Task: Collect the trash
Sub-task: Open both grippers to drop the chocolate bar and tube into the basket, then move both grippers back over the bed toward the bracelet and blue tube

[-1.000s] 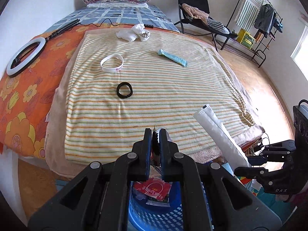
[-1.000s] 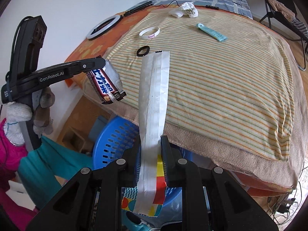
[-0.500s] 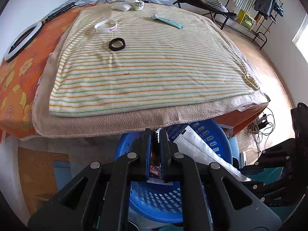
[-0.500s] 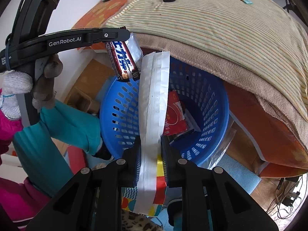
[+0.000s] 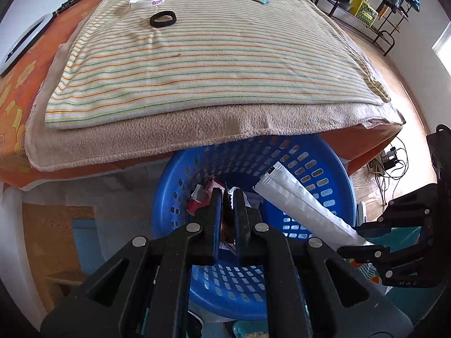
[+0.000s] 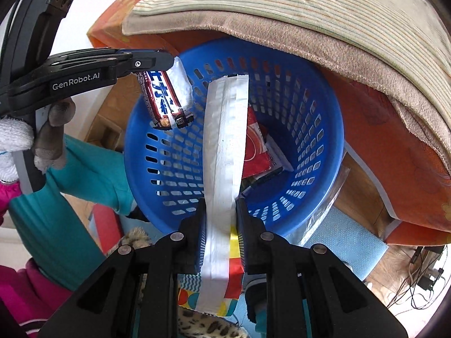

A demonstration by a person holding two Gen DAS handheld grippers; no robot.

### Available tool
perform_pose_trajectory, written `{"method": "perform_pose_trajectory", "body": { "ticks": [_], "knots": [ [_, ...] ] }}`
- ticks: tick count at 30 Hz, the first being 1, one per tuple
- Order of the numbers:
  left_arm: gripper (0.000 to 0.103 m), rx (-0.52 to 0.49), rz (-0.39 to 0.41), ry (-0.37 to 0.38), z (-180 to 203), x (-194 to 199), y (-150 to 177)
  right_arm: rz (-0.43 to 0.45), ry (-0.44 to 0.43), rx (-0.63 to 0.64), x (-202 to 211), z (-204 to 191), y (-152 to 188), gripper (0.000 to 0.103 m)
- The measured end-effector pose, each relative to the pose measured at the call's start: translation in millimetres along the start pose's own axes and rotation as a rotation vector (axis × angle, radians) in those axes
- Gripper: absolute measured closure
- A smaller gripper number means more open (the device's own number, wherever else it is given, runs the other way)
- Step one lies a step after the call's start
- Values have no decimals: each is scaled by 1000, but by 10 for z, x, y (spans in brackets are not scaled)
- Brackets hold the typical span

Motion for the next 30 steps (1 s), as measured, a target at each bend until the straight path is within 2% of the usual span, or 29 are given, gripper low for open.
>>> {"method": "perform_pose_trajectory", "body": {
  "ticks": [8, 9, 11, 12, 13, 17, 18, 19, 22, 30],
  "knots": [
    [96, -33, -20, -15, 65, -84, 22, 10, 24, -36, -55, 56, -34, 84],
    [91, -36, -24, -16, 74, -98, 23, 12, 26, -42, -55, 70, -38, 84],
    [74, -40, -28, -16, 84, -111, 23, 12, 29, -52, -71, 88, -45, 83],
    [62, -41, -23, -21, 82, -111, 19, 14, 32, -54, -72, 92, -49, 82],
    [56, -42, -16, -25, 84, -101, 12, 15, 39, -56, -73, 95, -52, 81],
    [55, -42, -2, -37, 75, -64, -25, 29, 76, -54, -50, 101, -72, 59],
    [51, -36, 0, -37, 66, -61, -38, 38, 84, -50, -30, 110, -80, 54],
    [47, -28, 2, -38, 51, -57, -50, 45, 92, -47, -10, 111, -90, 53],
    [45, -13, 12, -46, -1, -38, -79, 66, 125, -39, 42, 139, -116, 45],
    [44, 10, 27, -59, -77, 29, -166, 123, 173, -32, 168, 132, -199, 43]
  ]
}}
Point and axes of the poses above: each gripper's, at about its wrist camera, not at the fingertips, and x roughly against the way its jaws point, z to its right, y to its underside, the point moved 4 cm from there along -x, roughly the way its jaws point, and after that the axes turned 1 degree about z, right-handed, at the moved point
